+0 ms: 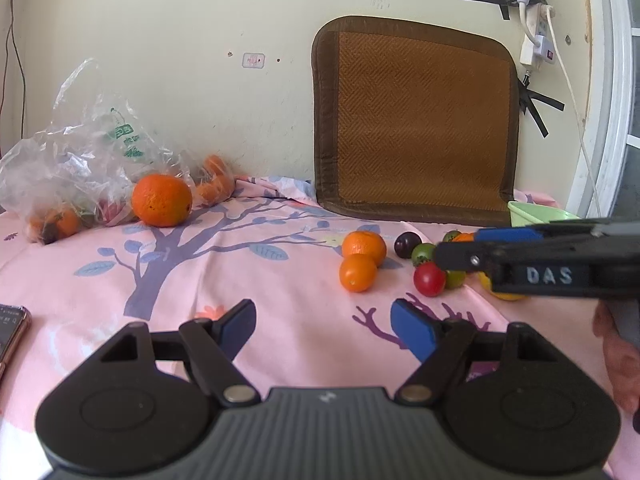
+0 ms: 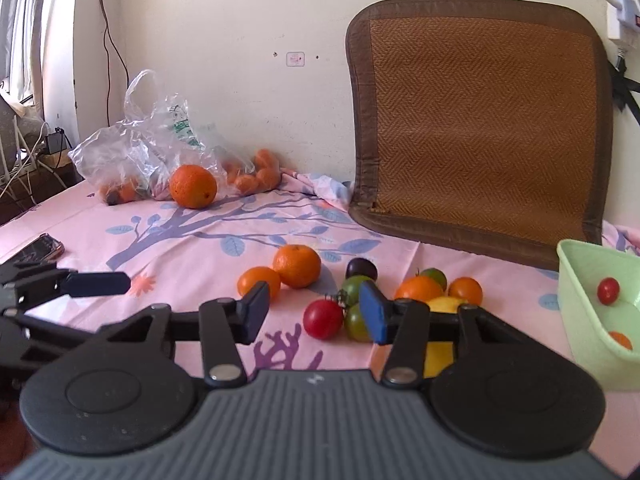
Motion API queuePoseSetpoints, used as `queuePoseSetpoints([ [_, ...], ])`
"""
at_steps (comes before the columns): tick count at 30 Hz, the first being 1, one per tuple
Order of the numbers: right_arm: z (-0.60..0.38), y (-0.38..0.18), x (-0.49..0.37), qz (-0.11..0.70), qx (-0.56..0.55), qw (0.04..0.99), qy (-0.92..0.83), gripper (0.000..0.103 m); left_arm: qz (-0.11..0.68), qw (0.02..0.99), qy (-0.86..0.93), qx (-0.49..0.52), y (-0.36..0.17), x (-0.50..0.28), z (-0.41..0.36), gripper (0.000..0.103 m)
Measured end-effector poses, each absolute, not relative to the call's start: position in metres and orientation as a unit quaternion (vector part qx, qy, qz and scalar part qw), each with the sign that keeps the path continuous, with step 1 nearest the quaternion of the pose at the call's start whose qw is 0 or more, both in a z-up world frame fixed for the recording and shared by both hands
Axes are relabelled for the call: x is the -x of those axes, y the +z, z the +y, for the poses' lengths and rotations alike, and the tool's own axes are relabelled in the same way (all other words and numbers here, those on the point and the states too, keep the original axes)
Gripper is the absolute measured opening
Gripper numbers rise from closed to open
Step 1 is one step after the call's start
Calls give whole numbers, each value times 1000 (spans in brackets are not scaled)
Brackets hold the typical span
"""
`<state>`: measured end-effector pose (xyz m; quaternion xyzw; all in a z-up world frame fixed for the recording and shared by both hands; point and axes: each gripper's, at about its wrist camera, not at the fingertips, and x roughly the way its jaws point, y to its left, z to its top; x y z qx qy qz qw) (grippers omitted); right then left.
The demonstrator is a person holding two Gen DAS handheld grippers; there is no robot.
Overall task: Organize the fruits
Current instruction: 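Grasp a tangerine with the right tool while the left tool grasps another tangerine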
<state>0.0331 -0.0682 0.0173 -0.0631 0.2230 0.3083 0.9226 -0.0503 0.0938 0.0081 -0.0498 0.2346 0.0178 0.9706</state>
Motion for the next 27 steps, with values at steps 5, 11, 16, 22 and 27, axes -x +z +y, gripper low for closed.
queuePoseSetpoints([
  [5, -48, 16, -66, 273, 54, 907, 317, 52, 222, 973, 15, 51, 9, 53, 94, 76],
  [11, -30, 8, -93, 317, 51, 892, 319, 53, 213, 976, 12, 52, 10, 54, 93, 76],
  [16, -17, 5, -103, 334, 68, 881, 329, 60, 211, 976, 12, 55, 10, 55, 94, 76],
  [22, -15, 5, -108, 350, 47, 876, 329, 43, 211, 975, 13, 64, 11, 53, 97, 76],
  [27, -40, 22, -89, 301, 23, 897, 324, 43, 212, 975, 13, 70, 10, 52, 100, 76],
])
